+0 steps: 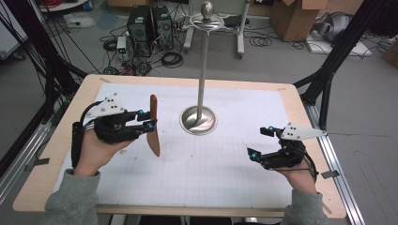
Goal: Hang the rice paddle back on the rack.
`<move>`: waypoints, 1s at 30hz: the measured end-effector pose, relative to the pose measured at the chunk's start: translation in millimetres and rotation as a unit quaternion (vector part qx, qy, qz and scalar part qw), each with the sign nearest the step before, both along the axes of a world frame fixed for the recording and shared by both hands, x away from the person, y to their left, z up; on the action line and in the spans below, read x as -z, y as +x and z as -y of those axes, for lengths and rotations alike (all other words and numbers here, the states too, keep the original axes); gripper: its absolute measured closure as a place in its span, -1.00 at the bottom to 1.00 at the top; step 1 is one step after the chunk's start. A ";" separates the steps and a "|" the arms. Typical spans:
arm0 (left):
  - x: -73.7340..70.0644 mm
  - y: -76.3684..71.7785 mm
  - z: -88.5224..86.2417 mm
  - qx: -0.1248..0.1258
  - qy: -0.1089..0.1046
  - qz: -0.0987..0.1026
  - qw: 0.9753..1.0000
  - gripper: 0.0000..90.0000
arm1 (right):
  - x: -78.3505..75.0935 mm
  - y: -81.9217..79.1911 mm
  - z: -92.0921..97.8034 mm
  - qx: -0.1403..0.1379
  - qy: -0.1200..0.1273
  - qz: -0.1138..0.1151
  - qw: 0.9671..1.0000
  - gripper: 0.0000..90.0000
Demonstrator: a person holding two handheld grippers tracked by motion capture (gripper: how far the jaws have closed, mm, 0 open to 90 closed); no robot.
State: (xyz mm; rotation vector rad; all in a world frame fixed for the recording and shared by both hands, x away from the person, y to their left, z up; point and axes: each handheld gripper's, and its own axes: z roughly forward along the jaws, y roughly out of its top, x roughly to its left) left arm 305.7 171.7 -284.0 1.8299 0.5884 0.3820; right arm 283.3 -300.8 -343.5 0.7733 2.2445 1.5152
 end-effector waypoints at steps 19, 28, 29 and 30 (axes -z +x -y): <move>-29.1 43.0 2.2 0.003 -0.007 -0.014 1.000 0.44 | 6.6 4.9 9.0 0.008 0.015 -0.013 1.000 -0.80; -42.7 56.2 4.4 0.005 -0.002 -0.015 1.000 0.44 | 8.0 5.8 8.4 0.008 0.013 -0.018 1.000 -0.80; -45.1 57.3 5.3 0.007 -0.001 -0.012 1.000 0.44 | 8.0 5.7 9.2 0.009 0.014 -0.017 1.000 -0.80; -47.6 58.3 6.5 0.006 -0.004 -0.011 1.000 0.44 | 8.0 5.6 10.1 0.009 0.015 -0.016 1.000 -0.80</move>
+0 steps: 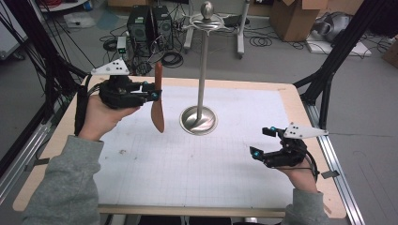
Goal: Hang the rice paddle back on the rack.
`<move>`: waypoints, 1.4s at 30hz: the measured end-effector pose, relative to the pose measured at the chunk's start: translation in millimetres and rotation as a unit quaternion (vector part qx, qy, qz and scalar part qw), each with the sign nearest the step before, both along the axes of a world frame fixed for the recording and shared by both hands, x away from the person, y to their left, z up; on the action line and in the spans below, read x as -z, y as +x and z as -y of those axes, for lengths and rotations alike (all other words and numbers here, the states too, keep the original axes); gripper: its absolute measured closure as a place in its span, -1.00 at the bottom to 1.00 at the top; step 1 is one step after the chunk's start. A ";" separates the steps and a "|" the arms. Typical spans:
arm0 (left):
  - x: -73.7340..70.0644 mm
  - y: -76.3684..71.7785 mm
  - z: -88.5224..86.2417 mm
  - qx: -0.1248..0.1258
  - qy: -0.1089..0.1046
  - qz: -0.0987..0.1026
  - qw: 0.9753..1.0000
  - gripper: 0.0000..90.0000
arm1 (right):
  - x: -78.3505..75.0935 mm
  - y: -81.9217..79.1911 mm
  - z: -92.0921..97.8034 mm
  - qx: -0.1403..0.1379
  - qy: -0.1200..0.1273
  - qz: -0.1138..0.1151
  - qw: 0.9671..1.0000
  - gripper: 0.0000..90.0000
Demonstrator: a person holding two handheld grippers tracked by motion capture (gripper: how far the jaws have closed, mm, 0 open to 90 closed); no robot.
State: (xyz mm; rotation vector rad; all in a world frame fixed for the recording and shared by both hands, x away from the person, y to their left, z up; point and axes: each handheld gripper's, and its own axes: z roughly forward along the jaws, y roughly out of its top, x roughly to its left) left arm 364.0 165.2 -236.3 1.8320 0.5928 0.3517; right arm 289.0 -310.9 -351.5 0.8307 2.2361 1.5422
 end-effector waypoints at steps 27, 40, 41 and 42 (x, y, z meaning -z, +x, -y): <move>-54.9 45.2 20.0 0.017 -0.005 0.008 1.000 0.44 | 1.6 0.7 8.3 0.009 0.008 -0.002 1.000 -0.80; -68.7 57.7 28.9 0.015 -0.006 0.005 1.000 0.44 | 2.5 1.7 8.6 0.009 0.008 -0.005 1.000 -0.80; -68.1 58.3 30.7 0.016 -0.012 0.004 1.000 0.44 | 2.3 1.4 8.6 0.009 0.009 -0.006 1.000 -0.80; -67.8 58.6 32.4 0.019 -0.012 0.002 1.000 0.44 | 2.1 1.2 8.7 0.009 0.010 -0.007 1.000 -0.80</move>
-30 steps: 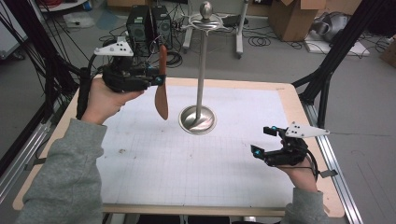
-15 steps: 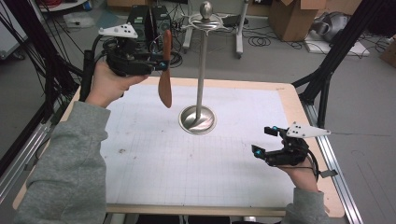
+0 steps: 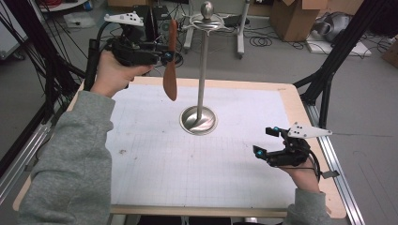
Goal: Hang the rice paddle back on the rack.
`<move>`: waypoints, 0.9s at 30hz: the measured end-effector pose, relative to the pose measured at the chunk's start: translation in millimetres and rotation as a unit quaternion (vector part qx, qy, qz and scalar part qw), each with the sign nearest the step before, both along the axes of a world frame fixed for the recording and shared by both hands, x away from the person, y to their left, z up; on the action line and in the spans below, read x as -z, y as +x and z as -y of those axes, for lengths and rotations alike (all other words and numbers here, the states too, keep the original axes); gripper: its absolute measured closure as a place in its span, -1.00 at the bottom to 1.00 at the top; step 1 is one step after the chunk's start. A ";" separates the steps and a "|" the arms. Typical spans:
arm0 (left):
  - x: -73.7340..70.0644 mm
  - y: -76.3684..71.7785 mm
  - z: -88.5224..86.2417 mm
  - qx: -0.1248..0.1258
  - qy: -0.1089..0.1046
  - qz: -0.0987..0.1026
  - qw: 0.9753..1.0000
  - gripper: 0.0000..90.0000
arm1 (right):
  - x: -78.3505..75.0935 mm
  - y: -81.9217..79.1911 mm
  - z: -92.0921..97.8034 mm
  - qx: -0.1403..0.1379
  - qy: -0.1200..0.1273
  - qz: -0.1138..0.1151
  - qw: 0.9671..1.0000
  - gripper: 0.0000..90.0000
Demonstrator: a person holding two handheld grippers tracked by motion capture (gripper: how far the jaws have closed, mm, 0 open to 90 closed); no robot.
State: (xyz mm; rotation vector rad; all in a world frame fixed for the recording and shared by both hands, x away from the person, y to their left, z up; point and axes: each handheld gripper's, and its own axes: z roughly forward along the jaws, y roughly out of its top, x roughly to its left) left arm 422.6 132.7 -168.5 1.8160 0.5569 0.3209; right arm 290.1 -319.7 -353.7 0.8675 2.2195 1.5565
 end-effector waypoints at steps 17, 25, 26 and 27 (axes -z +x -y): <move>2.3 7.4 10.7 -0.001 -0.005 -0.003 1.000 0.44 | -0.6 -0.4 3.1 0.003 0.005 0.006 1.000 -0.80; 2.8 8.6 13.1 0.000 -0.003 0.000 1.000 0.44 | -1.4 -1.4 6.7 0.007 0.008 0.007 1.000 -0.80; 3.1 8.9 13.4 0.000 -0.005 -0.001 1.000 0.44 | -1.4 -1.4 6.8 0.007 0.008 0.006 1.000 -0.80; 3.2 9.1 13.4 0.000 -0.005 0.000 1.000 0.44 | -1.3 -1.4 6.5 0.008 0.009 0.005 1.000 -0.80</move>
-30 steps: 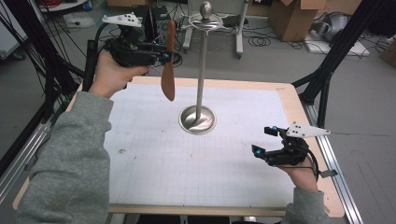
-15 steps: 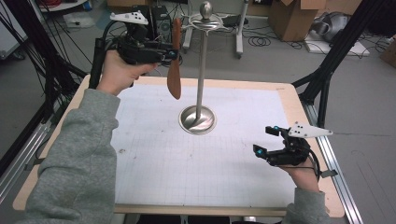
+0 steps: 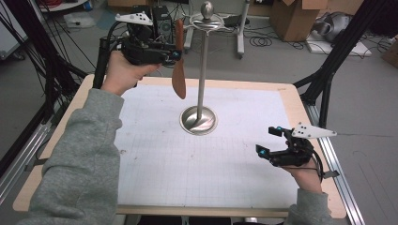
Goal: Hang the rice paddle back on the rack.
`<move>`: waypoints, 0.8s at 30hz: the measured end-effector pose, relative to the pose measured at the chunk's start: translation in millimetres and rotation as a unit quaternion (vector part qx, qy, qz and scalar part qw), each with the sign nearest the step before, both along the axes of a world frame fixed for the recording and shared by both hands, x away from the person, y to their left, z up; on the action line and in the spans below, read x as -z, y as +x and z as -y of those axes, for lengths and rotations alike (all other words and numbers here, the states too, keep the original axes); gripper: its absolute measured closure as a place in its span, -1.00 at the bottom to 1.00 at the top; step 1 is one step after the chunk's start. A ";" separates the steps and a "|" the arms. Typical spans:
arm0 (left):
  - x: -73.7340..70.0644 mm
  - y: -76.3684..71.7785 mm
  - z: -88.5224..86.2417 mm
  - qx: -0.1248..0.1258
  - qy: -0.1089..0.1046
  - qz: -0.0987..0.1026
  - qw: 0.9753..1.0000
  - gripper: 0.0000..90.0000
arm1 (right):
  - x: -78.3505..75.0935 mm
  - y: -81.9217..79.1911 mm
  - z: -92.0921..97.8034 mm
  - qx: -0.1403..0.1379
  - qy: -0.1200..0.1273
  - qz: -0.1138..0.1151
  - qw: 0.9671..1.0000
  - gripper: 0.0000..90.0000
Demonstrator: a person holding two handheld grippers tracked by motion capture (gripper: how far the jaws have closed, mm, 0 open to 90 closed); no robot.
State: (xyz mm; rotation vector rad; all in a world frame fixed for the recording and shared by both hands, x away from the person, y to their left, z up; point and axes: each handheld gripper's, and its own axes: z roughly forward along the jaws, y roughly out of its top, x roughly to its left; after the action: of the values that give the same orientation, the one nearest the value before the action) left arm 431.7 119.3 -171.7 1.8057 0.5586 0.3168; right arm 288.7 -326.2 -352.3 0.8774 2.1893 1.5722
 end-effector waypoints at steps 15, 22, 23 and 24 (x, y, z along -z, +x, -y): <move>-2.1 1.6 7.2 0.004 0.000 0.000 1.000 0.44 | -0.3 -0.2 1.8 0.000 0.000 0.003 1.000 -0.80; -1.0 2.8 9.4 0.005 0.003 -0.002 1.000 0.44 | -0.7 -0.9 3.2 0.001 0.001 0.002 1.000 -0.80; -0.8 2.9 9.8 0.007 0.001 -0.003 1.000 0.44 | -0.8 -1.2 3.2 0.001 0.002 0.000 1.000 -0.80; -0.5 3.1 10.2 0.006 0.001 -0.003 1.000 0.44 | -0.9 -1.3 3.2 0.001 0.003 0.000 1.000 -0.80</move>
State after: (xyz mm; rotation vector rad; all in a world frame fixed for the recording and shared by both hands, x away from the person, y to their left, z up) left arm 434.8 109.2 -171.2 1.8117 0.5519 0.3033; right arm 287.4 -329.4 -351.5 0.8828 2.1841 1.5784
